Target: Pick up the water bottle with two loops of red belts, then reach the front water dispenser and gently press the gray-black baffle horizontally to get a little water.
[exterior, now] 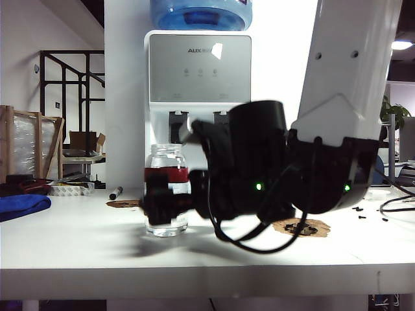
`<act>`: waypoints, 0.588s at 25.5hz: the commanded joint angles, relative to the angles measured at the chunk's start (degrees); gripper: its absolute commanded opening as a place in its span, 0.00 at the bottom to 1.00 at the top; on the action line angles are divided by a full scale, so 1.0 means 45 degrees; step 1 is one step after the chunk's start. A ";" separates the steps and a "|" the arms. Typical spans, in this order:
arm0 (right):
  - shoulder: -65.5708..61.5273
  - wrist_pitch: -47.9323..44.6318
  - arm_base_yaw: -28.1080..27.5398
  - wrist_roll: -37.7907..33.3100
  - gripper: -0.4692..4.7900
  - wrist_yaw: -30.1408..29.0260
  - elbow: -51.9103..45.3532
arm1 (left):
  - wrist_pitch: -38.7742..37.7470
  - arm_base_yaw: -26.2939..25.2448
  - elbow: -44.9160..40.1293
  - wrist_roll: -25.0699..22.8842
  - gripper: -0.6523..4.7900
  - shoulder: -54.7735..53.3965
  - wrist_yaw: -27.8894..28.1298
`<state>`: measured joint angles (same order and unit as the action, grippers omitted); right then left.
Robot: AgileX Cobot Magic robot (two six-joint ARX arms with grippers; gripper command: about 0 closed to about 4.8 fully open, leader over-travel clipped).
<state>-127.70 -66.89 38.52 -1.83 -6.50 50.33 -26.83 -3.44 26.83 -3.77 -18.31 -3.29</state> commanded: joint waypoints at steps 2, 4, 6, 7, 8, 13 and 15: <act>0.0083 0.0078 0.0073 -0.0117 1.00 -0.0078 0.0005 | 0.0899 0.0000 -0.0539 0.0282 0.11 -0.0029 0.1044; 0.0107 0.0073 0.0073 -0.0117 1.00 -0.0058 0.0005 | 0.1870 0.0000 -0.0991 0.0277 0.11 -0.0029 0.1462; 0.0107 0.0083 0.0073 -0.0117 1.00 0.0029 0.0000 | 0.2322 0.0000 -0.1156 0.0277 0.11 -0.0029 0.1569; 0.0107 0.0087 0.0073 -0.0112 1.00 0.0034 0.0000 | 0.2540 0.0000 -0.1253 0.0277 0.11 -0.0029 0.1559; 0.0107 0.0087 0.0073 -0.0117 1.00 0.0034 -0.0005 | 0.2832 0.0000 -0.1399 0.0277 0.11 -0.0029 0.1559; 0.0714 0.1258 0.0068 -0.0107 1.00 0.0253 -0.0044 | 0.4702 0.0000 -0.2905 0.0185 0.11 -0.0029 0.1559; 0.1010 0.1690 0.0063 0.0029 1.00 0.0253 -0.0097 | 0.5328 0.0000 -0.3376 -0.0136 0.11 -0.0029 0.1554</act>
<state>-124.46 -60.51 38.54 -2.20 -5.61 49.98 -6.96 -3.46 12.86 -2.76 -18.31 3.68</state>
